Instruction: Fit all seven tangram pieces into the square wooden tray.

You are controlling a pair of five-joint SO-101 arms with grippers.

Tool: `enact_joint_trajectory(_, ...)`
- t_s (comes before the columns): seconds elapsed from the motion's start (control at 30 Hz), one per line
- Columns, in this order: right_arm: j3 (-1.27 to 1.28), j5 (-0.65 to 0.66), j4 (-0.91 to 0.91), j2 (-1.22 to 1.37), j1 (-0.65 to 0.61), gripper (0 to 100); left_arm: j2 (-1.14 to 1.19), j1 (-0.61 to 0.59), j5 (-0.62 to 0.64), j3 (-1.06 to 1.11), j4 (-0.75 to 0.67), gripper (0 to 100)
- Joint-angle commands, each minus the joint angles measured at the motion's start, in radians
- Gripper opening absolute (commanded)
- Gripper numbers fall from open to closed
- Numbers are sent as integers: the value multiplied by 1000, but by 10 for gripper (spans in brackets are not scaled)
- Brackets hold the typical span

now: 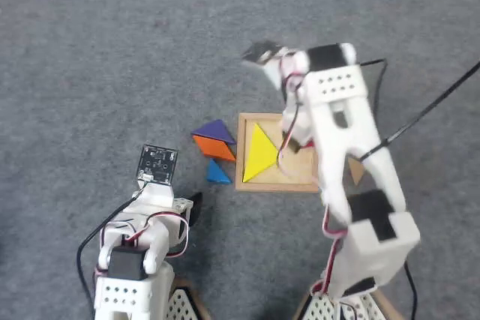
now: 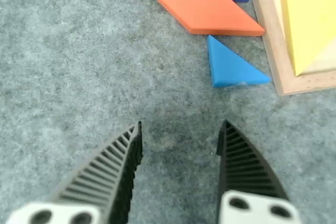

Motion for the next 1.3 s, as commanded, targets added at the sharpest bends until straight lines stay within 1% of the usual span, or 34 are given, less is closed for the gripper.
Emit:
enact_joint_trajectory(0.0, 103, 46, -84, -111, -76, 97, -21, -2, 9, -13, 3, 225)
enact_joint_trajectory(0.13, 176, 63, -186, -113, -128, 97, -21, -2, 9, -13, 3, 225)
enact_joint_trajectory(0.37, 201, 75, -300, -113, -125, 95, -21, -2, 9, -13, 3, 225)
enact_joint_trajectory(0.5, 201, 169, -315, -108, -124, 94, -21, -2, 9, -13, 3, 225)
enact_joint_trajectory(0.63, 184, 229, -340, -35, -82, 94, -21, -2, 9, -13, 3, 225)
enact_joint_trajectory(0.73, 149, 235, -357, 51, -41, 95, -21, -2, 9, -13, 3, 225)
enact_joint_trajectory(0.97, 37, 236, -355, 217, -7, 95, -21, -2, 9, -13, 3, 225)
enact_joint_trajectory(1.27, -80, 236, -351, 355, 1, 98, -21, -2, 9, -13, 3, 225)
